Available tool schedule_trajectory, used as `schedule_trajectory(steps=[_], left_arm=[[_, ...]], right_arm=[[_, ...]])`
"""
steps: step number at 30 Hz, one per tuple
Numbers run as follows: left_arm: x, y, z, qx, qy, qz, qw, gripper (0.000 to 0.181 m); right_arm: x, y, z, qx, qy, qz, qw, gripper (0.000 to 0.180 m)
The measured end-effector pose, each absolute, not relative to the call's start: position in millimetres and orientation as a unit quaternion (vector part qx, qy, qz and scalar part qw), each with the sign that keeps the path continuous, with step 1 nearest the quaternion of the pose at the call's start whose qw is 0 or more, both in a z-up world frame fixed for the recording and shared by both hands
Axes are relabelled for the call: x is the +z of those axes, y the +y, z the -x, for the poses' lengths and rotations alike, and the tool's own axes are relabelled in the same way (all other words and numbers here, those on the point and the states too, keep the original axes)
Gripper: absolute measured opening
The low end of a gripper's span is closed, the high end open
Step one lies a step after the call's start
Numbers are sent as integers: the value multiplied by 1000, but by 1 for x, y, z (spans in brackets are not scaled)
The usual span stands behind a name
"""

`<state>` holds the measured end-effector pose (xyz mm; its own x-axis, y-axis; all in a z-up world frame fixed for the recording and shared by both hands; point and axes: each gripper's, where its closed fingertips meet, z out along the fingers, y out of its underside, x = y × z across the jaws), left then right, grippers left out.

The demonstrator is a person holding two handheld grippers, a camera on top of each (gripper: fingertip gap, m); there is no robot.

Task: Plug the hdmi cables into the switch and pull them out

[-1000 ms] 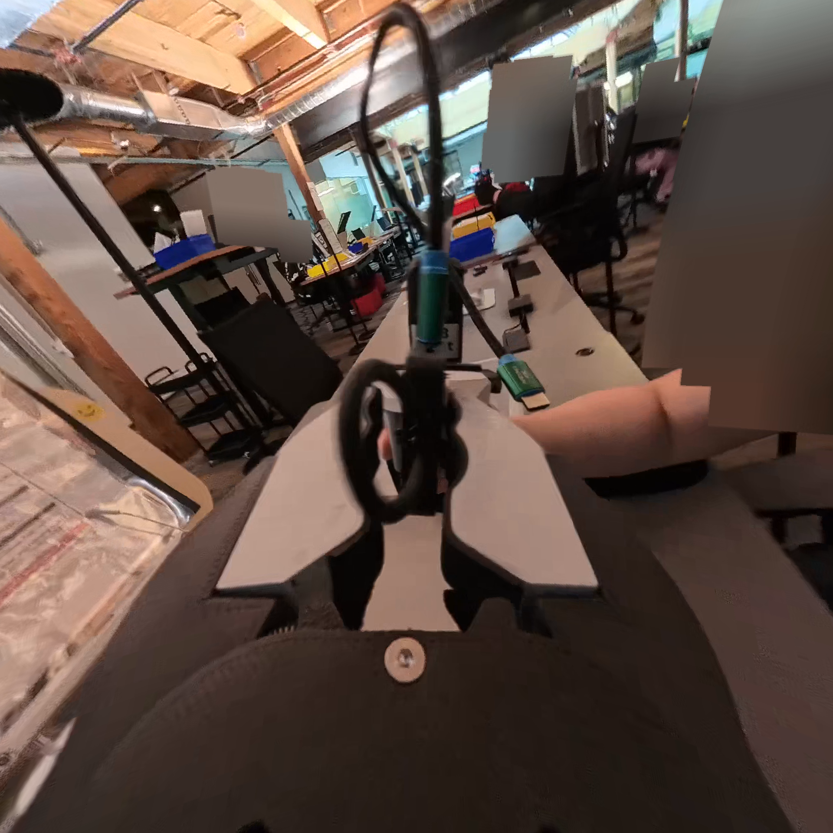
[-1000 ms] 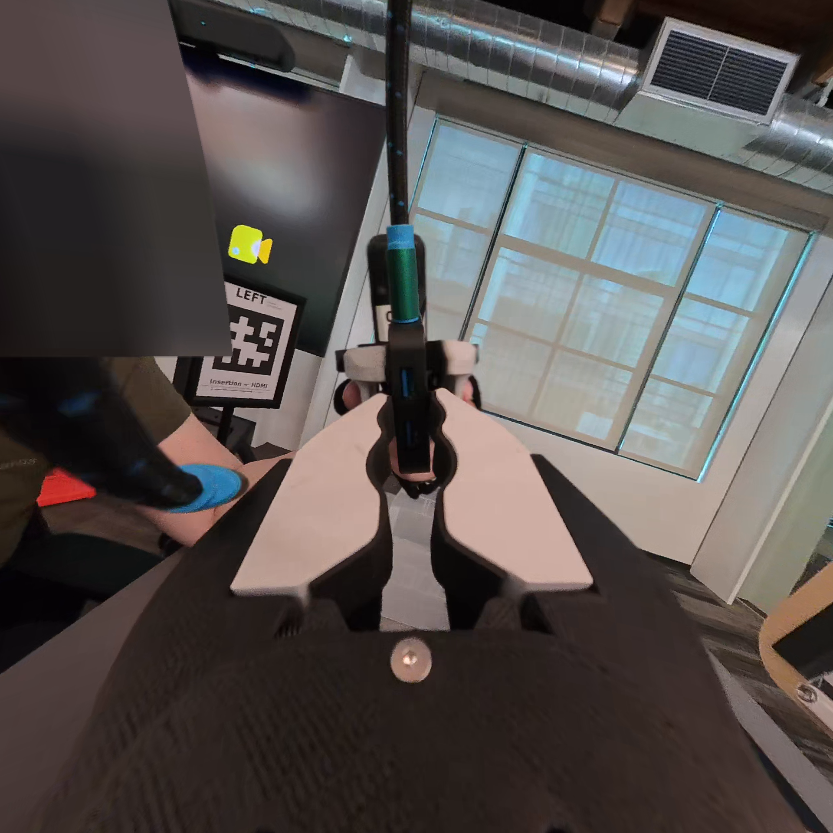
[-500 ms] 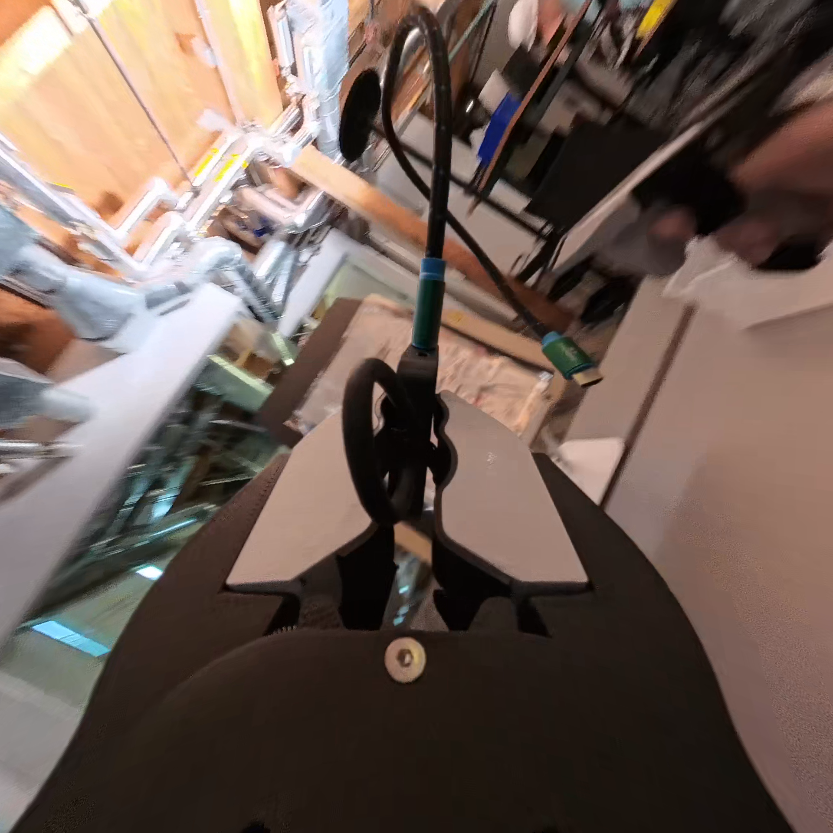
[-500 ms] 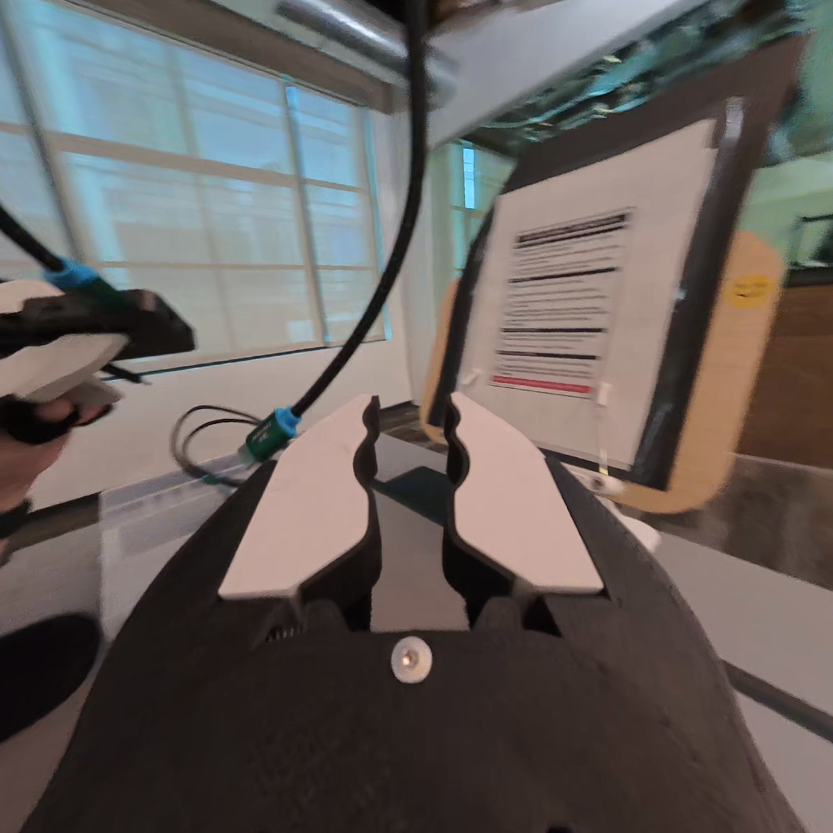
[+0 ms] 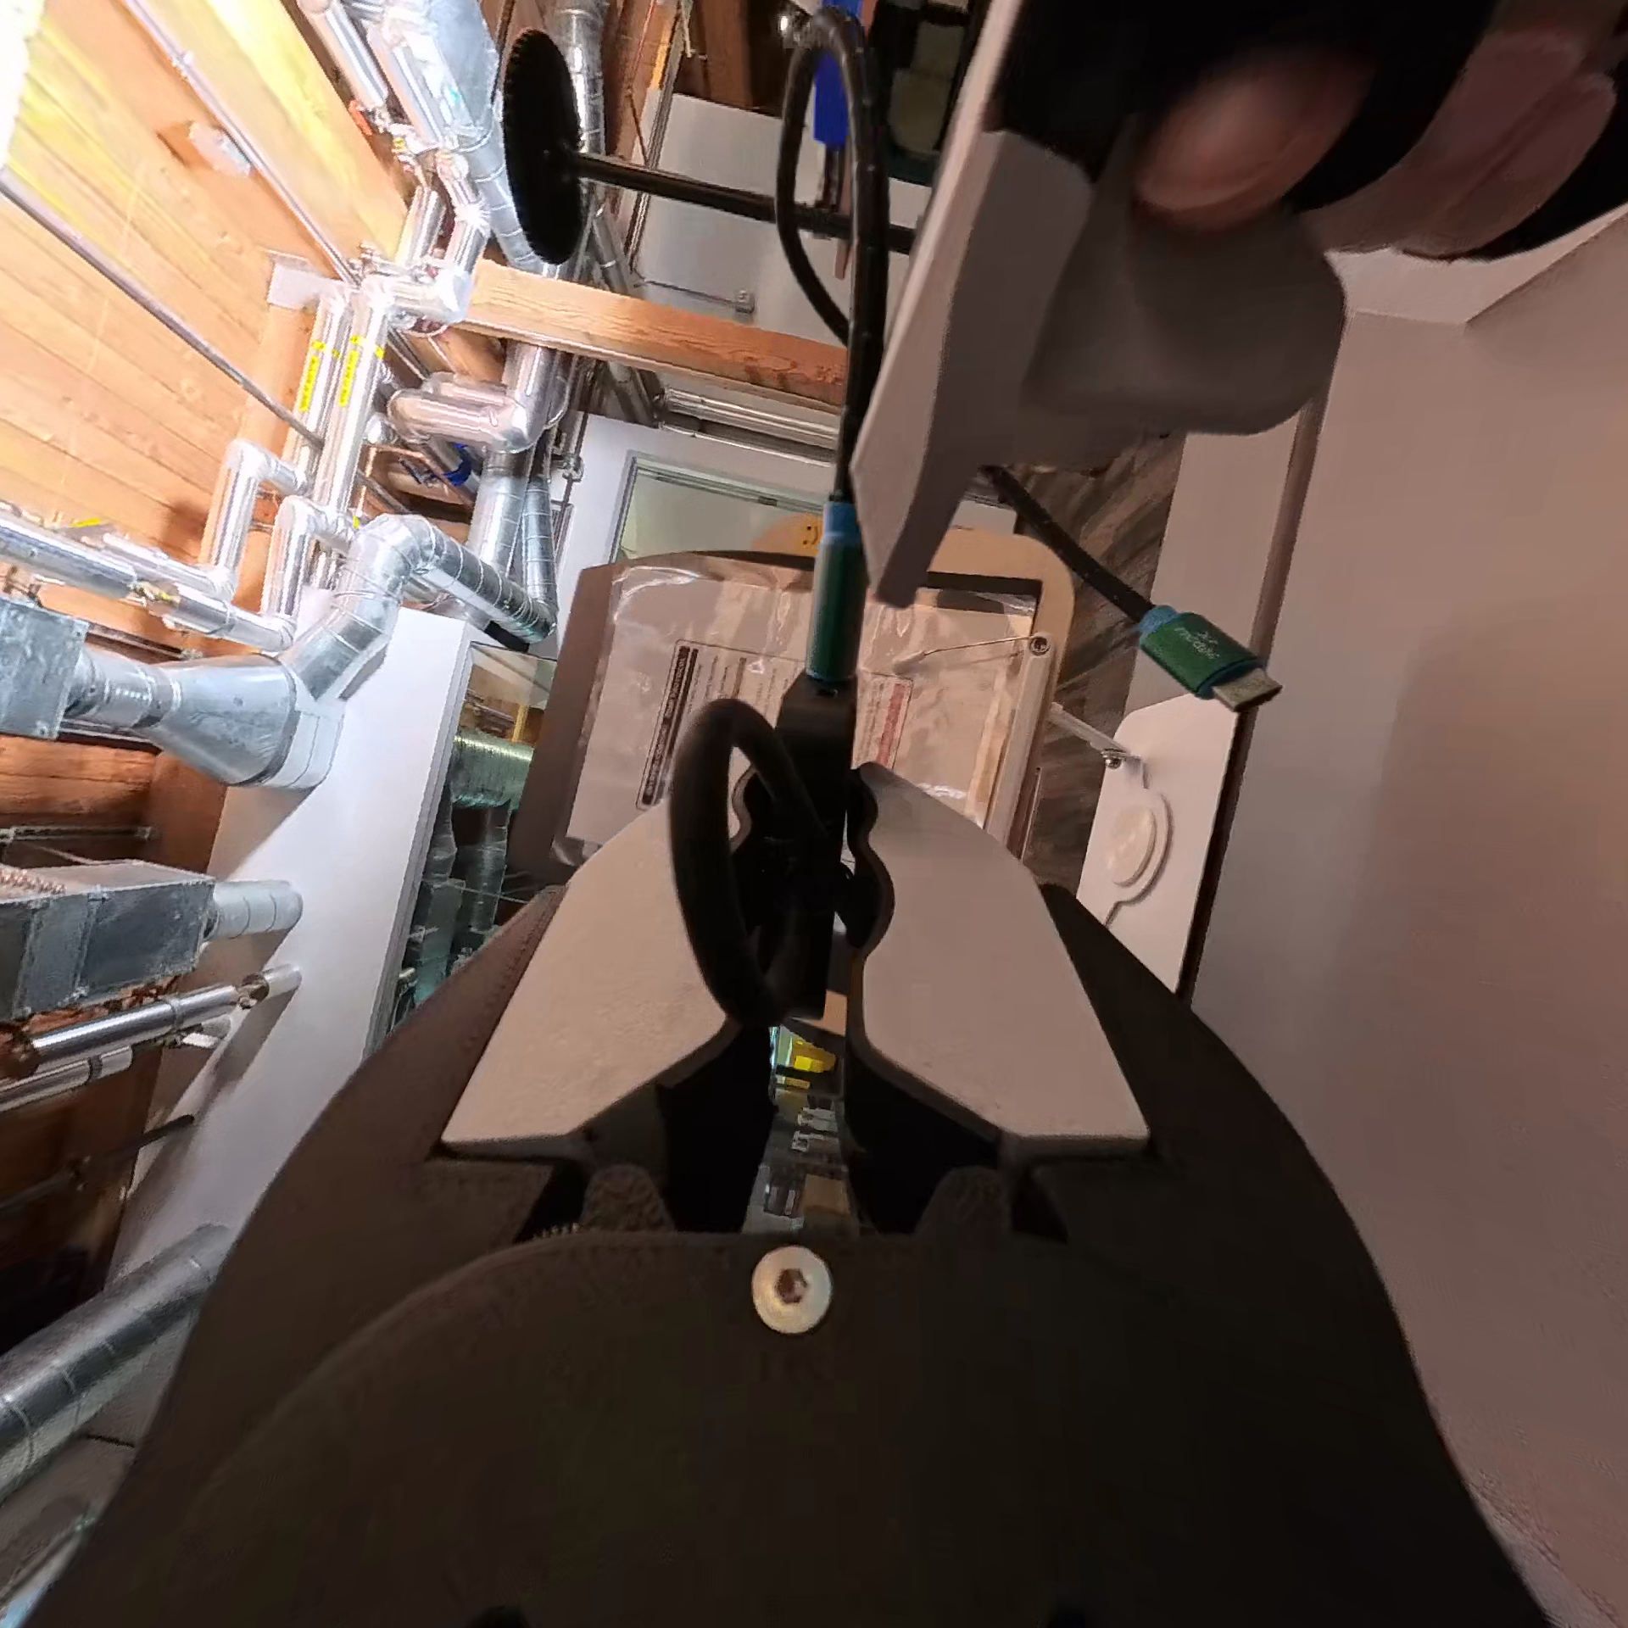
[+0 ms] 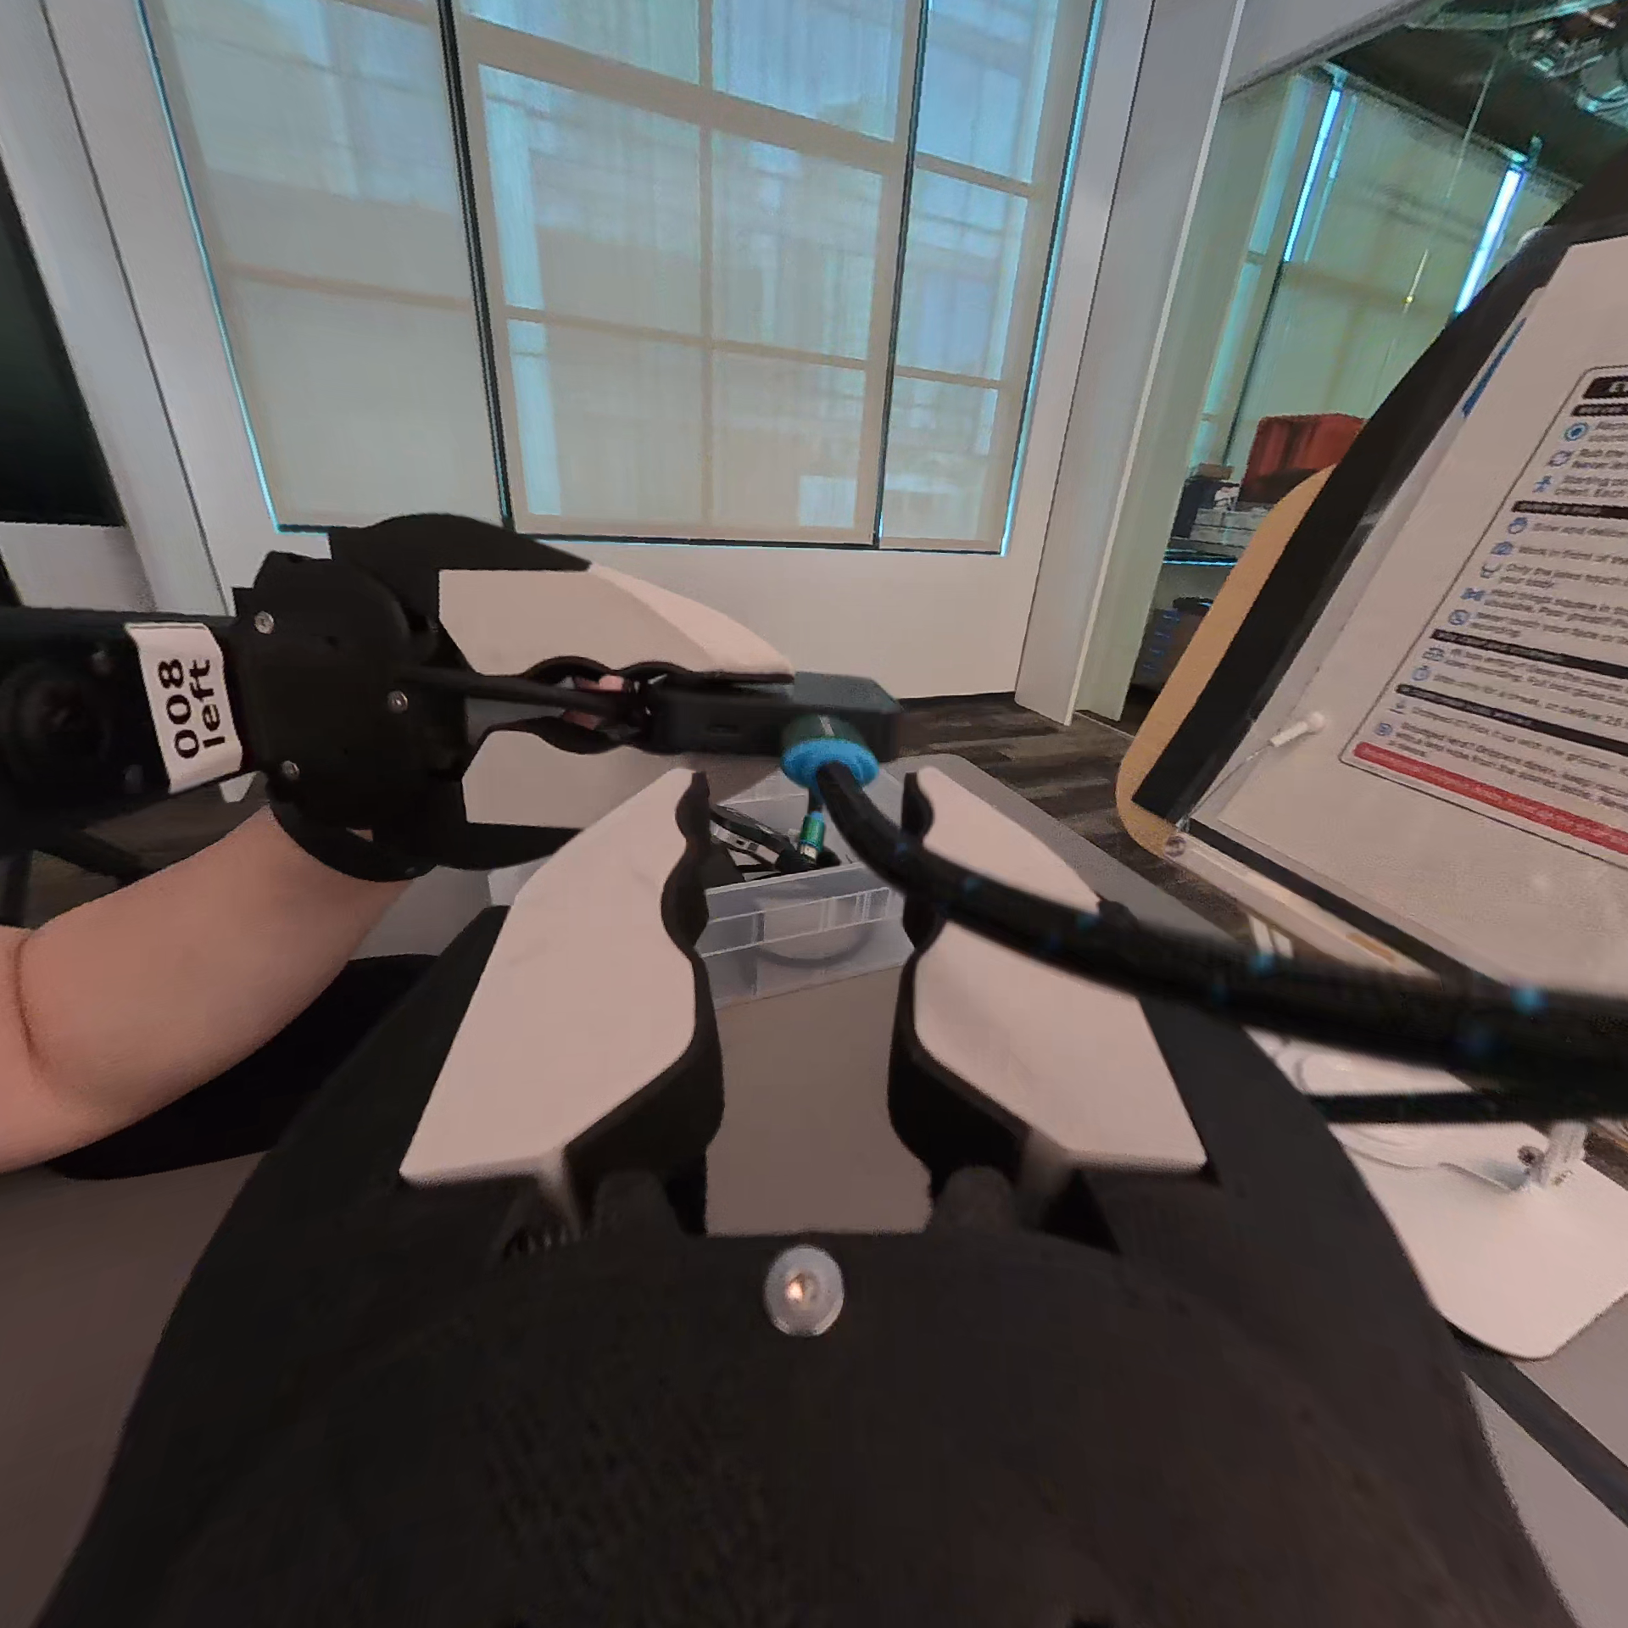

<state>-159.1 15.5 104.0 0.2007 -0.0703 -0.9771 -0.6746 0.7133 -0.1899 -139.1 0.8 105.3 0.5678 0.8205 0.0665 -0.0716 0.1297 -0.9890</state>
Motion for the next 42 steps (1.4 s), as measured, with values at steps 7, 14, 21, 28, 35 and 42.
schedule_trajectory(steps=[7,14,21,28,35,42], left_arm=[[98,10,149,210,605,302,706,13],[94,9,145,203,611,305,702,13],[91,11,146,199,624,308,691,13],[82,29,143,228,604,352,678,13],[89,21,143,222,603,347,683,13],[82,30,146,231,606,368,666,15]], right_arm=[[105,3,133,338,-324,571,674,21],[102,3,132,358,-324,579,657,22],[96,3,132,380,-339,575,640,23],[91,18,126,316,-294,615,660,22],[97,10,124,400,-308,598,622,23],[89,17,125,276,-305,638,651,23]])
